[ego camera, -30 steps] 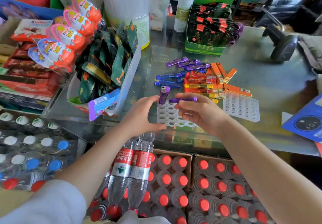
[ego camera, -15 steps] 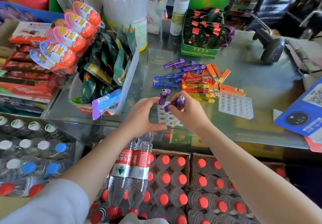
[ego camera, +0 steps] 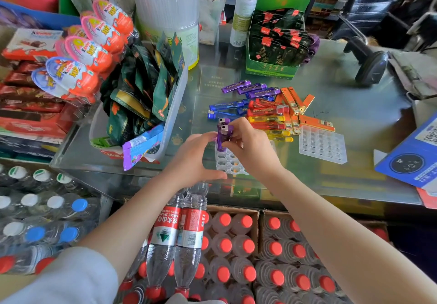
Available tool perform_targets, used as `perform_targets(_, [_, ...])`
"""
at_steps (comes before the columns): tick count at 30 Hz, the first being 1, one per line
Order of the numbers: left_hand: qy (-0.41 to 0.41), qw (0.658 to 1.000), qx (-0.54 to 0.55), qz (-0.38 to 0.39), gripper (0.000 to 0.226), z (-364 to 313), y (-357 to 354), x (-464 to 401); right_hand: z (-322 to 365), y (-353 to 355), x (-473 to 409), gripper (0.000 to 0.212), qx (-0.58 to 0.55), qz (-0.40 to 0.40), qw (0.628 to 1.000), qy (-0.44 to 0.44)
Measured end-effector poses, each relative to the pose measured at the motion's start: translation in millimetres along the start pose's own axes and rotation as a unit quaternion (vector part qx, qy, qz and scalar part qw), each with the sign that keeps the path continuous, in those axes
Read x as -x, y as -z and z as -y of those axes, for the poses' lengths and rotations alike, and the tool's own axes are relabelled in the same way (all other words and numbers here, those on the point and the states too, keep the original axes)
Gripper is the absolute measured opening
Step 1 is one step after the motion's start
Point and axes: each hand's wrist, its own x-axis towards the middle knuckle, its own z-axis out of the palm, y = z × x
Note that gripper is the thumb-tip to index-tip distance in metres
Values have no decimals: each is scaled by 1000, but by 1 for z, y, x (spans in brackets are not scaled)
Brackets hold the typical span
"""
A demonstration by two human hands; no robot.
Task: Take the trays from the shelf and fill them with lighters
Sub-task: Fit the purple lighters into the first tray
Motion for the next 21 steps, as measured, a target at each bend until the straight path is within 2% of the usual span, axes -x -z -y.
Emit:
perform_targets(5, [1,1000,9,13,90,2,1,-6,-2,0,-5,24,7,-19,1000,-19])
perform_targets(12, [10,1000,1,27,94,4,3,-10,-8,-3,-9,17,83,-12,995,-56])
perform_targets(17, [0,1000,-5,27,89,2,6,-16,-11,5,-19,24,159,15,987,-13])
perform_targets(19, [3,999,0,37,91,2,7,-18,-19,18,-23,18,170,63,983,25])
perform_targets(21, [2,999,3,40,91,2,7,-19,-32,33,-27,13,171,61,982,55])
